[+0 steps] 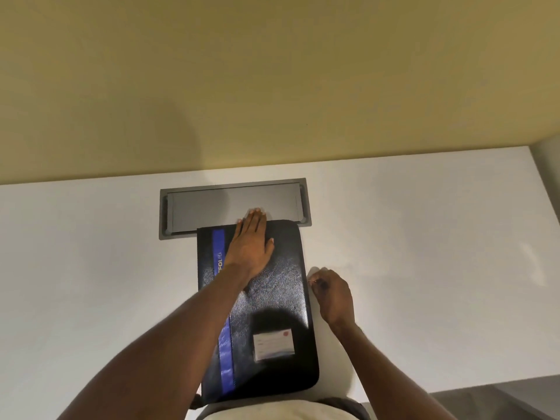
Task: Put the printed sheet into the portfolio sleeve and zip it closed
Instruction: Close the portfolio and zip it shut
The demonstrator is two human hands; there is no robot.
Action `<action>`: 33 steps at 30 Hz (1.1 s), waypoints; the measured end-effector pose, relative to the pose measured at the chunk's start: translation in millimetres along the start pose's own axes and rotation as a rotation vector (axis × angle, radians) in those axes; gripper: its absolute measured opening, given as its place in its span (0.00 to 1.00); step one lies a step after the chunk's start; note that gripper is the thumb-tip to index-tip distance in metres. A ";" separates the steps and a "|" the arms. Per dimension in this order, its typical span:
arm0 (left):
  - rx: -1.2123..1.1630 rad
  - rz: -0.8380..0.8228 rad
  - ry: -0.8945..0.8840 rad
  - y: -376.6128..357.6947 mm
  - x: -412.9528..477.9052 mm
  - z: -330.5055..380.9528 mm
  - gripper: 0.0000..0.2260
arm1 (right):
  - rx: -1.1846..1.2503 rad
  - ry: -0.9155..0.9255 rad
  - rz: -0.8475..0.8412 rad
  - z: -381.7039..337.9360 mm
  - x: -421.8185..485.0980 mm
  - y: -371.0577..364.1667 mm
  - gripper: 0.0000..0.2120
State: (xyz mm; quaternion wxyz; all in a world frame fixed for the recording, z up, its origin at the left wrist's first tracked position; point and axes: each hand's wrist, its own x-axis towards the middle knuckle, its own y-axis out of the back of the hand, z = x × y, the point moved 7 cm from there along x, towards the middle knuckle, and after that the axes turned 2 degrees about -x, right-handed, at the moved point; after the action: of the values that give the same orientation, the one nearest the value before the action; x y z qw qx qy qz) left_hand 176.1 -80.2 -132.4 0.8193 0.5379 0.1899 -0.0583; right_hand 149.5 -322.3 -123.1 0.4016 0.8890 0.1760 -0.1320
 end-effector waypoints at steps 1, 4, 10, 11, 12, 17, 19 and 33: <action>0.001 0.006 -0.004 0.6 2.3 0.2 0.31 | 0.006 0.004 0.010 0.2 0.1 0.3 0.07; 0.009 0.038 -0.004 2.6 3.6 2.4 0.28 | 0.042 -0.003 0.035 2.1 1.3 0.5 0.07; 0.051 0.079 0.011 10.6 4.4 4.9 0.24 | 0.000 0.032 0.055 -1.6 8.7 1.8 0.04; 0.050 0.084 0.015 12.1 4.4 5.4 0.23 | -0.004 0.041 0.055 -3.1 11.6 2.9 0.03; 0.047 0.090 0.021 13.9 4.6 5.8 0.23 | -0.009 0.045 0.053 -4.7 15.0 4.0 0.03; 0.008 0.100 0.041 20.4 4.3 8.0 0.20 | 0.005 0.060 0.067 -17.4 43.2 12.6 0.04; -0.004 0.106 0.041 21.4 1.4 8.5 0.20 | 0.017 0.061 0.069 -24.1 58.4 16.1 0.03; -0.147 0.145 0.102 27.8 -9.6 20.5 0.18 | -0.259 0.325 -0.161 -96.7 146.8 15.8 0.05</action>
State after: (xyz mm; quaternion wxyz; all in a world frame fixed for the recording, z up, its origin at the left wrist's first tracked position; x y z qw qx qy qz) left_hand 180.7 -88.2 -97.7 0.8478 0.4911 0.1957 0.0425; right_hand 297.7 -228.2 -105.6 0.4670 0.8227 0.3241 0.0050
